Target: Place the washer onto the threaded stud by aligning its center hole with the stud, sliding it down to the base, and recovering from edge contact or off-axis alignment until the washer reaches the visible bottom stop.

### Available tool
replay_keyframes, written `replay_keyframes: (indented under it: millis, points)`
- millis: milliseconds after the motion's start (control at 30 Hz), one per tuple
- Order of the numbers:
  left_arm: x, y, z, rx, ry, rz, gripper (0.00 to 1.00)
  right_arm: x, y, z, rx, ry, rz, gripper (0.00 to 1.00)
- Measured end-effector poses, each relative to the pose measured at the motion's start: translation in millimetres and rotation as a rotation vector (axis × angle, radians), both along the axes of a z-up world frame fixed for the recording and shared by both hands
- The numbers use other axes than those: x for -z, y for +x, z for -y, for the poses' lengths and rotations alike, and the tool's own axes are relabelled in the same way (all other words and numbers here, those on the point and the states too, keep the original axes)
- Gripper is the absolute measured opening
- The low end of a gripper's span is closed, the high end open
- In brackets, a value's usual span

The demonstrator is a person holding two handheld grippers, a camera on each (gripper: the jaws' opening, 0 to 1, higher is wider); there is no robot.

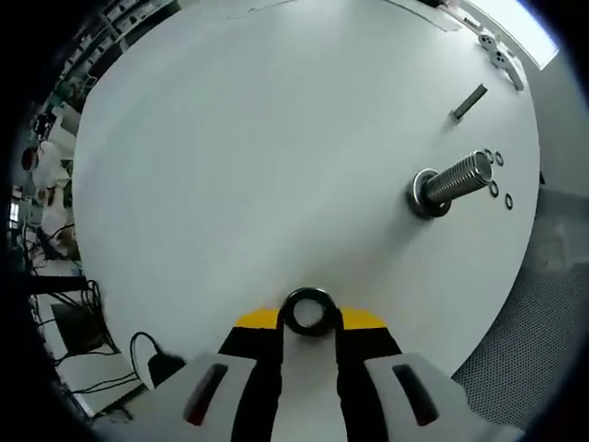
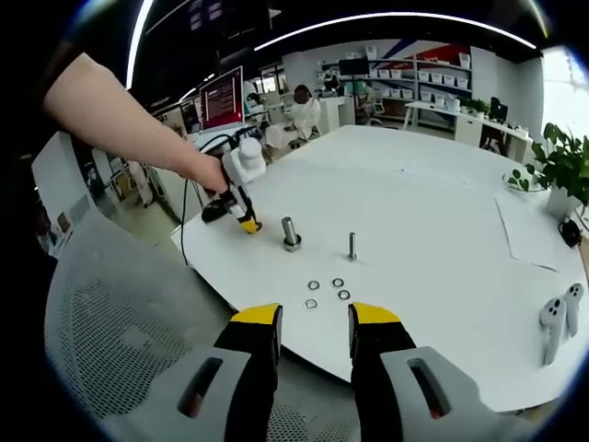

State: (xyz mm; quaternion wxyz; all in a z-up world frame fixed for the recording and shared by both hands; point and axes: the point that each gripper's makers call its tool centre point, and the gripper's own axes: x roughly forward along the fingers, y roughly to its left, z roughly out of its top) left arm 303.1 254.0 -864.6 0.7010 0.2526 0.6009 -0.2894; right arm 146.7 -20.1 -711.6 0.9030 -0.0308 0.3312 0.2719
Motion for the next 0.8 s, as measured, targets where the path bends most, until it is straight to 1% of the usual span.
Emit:
replay_keyframes:
  millis: [100, 300, 367, 400, 533, 800]
  points:
    - [-3.2, -5.5, 0.6, 0.002, -0.007, -0.001, 0.19, 0.2, -0.1, -0.1, -0.001, -0.001, -0.001, 0.31]
    - [-5.5, -16.4, 3.1, 0.036, 0.011, -0.004, 0.19, 0.0, -0.4, -0.2, -0.002, 0.0, 0.0, 0.31]
    - [-6.1, -18.4, 2.2, 0.065, 0.021, 0.0, 0.18, -0.2, -0.4, -0.4, -0.003, 0.001, 0.0, 0.31]
    - [-5.5, -15.8, 1.1, 0.072, 0.024, 0.0, 0.18, -0.2, -0.4, -0.4, -0.003, 0.001, 0.0, 0.31]
    - [-12.7, -15.9, 6.7, 0.067, -0.002, 0.003, 0.18, 0.0, -0.6, -0.8, -0.006, 0.001, -0.001, 0.31]
    - [-29.7, -15.8, 26.3, 0.108, -0.037, 0.028, 0.19, 0.3, -1.3, -2.2, -0.014, 0.002, -0.003, 0.31]
